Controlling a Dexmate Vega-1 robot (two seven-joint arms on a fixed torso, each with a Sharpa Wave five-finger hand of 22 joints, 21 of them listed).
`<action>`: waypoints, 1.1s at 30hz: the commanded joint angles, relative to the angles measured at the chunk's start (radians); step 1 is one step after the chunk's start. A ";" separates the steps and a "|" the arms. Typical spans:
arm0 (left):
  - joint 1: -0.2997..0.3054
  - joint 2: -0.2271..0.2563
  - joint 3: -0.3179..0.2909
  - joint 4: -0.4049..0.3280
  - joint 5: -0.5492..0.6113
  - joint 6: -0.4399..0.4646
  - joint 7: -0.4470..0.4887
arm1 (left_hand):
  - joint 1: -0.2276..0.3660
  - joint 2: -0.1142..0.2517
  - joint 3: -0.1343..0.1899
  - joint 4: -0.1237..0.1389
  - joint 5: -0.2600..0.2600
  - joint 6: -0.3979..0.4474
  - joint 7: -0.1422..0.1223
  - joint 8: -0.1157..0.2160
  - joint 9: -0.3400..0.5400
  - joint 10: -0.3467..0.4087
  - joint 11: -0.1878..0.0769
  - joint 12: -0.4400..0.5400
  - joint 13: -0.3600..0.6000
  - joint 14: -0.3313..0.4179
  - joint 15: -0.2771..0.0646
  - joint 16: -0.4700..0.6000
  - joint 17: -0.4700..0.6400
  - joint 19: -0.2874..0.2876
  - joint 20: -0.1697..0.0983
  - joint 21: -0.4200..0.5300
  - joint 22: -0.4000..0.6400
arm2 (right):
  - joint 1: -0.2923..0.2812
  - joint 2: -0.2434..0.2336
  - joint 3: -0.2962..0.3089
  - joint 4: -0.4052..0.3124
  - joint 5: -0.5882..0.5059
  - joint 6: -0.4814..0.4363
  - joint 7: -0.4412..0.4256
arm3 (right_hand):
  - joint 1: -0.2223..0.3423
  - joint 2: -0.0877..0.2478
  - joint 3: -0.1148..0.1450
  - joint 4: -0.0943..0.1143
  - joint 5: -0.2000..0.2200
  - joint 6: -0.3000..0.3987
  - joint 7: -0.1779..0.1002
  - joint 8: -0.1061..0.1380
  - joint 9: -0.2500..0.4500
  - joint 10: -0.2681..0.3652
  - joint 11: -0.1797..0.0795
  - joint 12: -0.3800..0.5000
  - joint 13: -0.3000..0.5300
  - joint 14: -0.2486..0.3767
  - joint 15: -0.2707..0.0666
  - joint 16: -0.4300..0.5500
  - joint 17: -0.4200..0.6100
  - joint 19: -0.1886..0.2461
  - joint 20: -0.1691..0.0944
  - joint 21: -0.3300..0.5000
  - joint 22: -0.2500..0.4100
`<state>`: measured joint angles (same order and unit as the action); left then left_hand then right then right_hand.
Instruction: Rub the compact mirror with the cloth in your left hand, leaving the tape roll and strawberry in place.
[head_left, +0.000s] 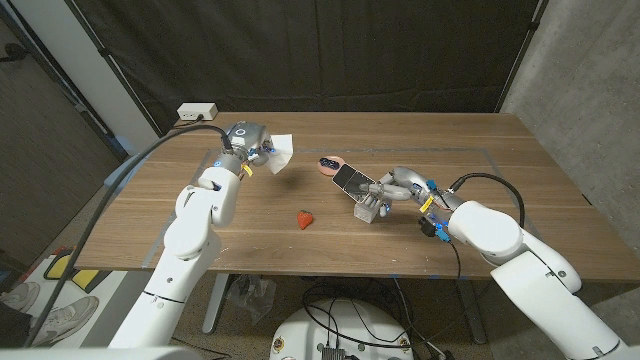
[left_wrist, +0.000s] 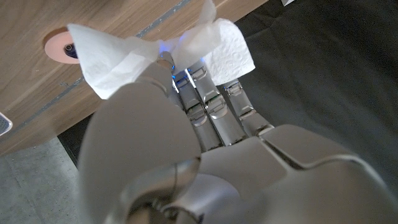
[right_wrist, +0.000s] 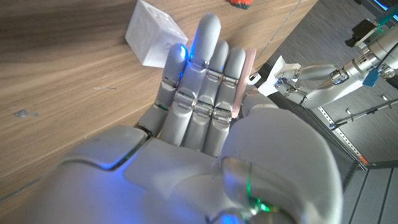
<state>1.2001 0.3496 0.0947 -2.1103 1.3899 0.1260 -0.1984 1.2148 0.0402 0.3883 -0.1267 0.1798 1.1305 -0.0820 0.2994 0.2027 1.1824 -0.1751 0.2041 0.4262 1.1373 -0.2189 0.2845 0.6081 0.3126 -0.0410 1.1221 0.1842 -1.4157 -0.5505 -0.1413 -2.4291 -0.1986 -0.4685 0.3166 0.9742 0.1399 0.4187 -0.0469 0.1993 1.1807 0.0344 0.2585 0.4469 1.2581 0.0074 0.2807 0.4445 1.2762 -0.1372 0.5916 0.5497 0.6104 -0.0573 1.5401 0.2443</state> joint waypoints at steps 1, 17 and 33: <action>-0.042 0.036 0.045 0.113 0.056 -0.023 0.035 | 0.000 -0.005 0.004 0.001 0.006 -0.001 -0.003 0.000 0.005 0.019 -0.023 0.004 0.000 0.016 -0.018 -0.007 -0.007 0.018 -0.082 0.007 0.002 | 0.051 -0.068 -0.004 0.028 0.082 -0.093 0.047 | 0.011 0.010 0.052 -0.041 -0.005 0.000 0.005 -0.004 0.004 0.070 0.060 -0.003 0.001 -0.046 -0.050 -0.003 0.000 0.007 -0.159 -0.005 0.009; -0.097 0.078 0.100 0.223 0.061 -0.044 0.154 | 0.003 -0.013 -0.001 -0.003 0.004 0.037 -0.011 0.000 -0.002 0.043 -0.024 0.000 -0.045 0.067 -0.020 -0.059 -0.105 0.046 -0.112 0.027 0.005 | 0.062 -0.099 -0.008 0.083 0.081 -0.215 -0.020 | 0.002 0.010 0.068 -0.043 -0.013 0.000 0.011 -0.009 0.007 0.068 0.065 -0.005 0.003 -0.052 -0.050 -0.004 0.000 0.006 -0.159 -0.014 0.013; -0.133 0.097 0.137 0.231 0.075 -0.037 0.099 | 0.005 -0.022 -0.004 -0.006 0.003 0.028 -0.015 -0.011 -0.002 0.042 -0.025 0.003 -0.048 0.058 -0.021 -0.085 -0.150 0.042 -0.122 0.028 0.002 | 0.077 -0.159 0.034 0.111 0.154 -0.287 0.023 | -0.005 0.009 0.080 -0.047 -0.016 0.002 0.012 -0.013 0.010 0.068 0.065 -0.008 0.003 -0.053 -0.048 -0.003 0.001 0.007 -0.159 -0.020 0.005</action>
<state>1.0952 0.4311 0.2058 -1.8917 1.4535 0.0878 -0.0582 1.2231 0.0184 0.3836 -0.1312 0.1798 1.1598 -0.0892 0.2919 0.1994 1.2079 -0.1895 0.2003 0.3729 1.1968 -0.2392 0.2032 0.4623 0.3483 -0.0410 1.1467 0.1840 -1.3691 -0.6552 -0.1167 -2.3318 -0.0898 -0.6868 0.2935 0.9721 0.1417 0.4339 -0.0373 0.1766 1.1731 0.0418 0.2428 0.4529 1.2583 0.0073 0.2752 0.4475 1.2758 -0.1368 0.5877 0.5484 0.6102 -0.0573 1.5190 0.2462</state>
